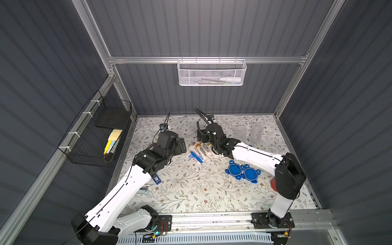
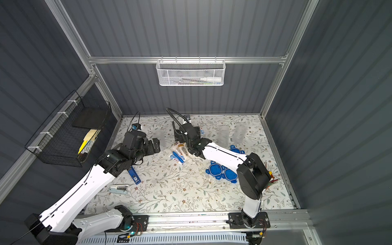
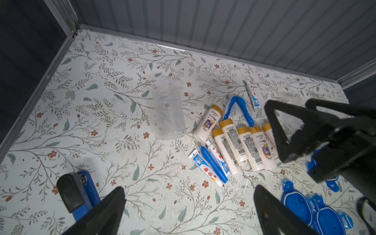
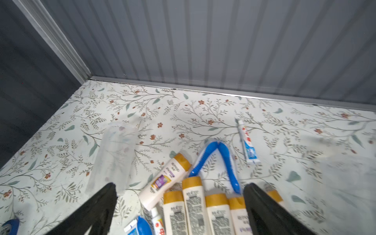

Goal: Take out toiletry kits
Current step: Reset both arms

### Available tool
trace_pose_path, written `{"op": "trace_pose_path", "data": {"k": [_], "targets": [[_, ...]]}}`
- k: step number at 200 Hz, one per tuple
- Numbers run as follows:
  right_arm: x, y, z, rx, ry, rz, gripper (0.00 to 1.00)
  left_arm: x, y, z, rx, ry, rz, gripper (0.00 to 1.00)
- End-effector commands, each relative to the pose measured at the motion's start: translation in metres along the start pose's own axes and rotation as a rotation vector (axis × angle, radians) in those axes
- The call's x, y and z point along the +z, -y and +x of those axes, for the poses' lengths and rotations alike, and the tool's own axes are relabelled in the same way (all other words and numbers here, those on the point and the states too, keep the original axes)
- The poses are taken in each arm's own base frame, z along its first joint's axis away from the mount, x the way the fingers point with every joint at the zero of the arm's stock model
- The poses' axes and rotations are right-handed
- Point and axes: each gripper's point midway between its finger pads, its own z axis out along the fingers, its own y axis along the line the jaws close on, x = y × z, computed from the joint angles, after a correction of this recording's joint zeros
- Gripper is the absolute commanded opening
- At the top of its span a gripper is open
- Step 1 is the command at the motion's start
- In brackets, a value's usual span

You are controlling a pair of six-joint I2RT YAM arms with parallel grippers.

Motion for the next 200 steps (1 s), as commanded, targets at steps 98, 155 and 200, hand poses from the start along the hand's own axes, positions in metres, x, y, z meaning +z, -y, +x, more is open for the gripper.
{"op": "trace_pose_path", "data": {"k": [98, 155, 200], "targets": [[-0.08, 0.116, 0.01, -0.023, 0.084, 0.182, 0.99, 0.001, -0.062, -0.028, -0.095, 0.323, -0.302, 1.0], [-0.126, 0.149, 0.009, -0.035, 0.182, 0.24, 0.99, 0.026, -0.087, -0.017, 0.143, 0.396, -0.542, 1.0], [-0.154, 0.17, 0.011, -0.029, 0.251, 0.291, 0.99, 0.061, -0.105, 0.004, 0.163, 0.344, -0.801, 1.0]]}}
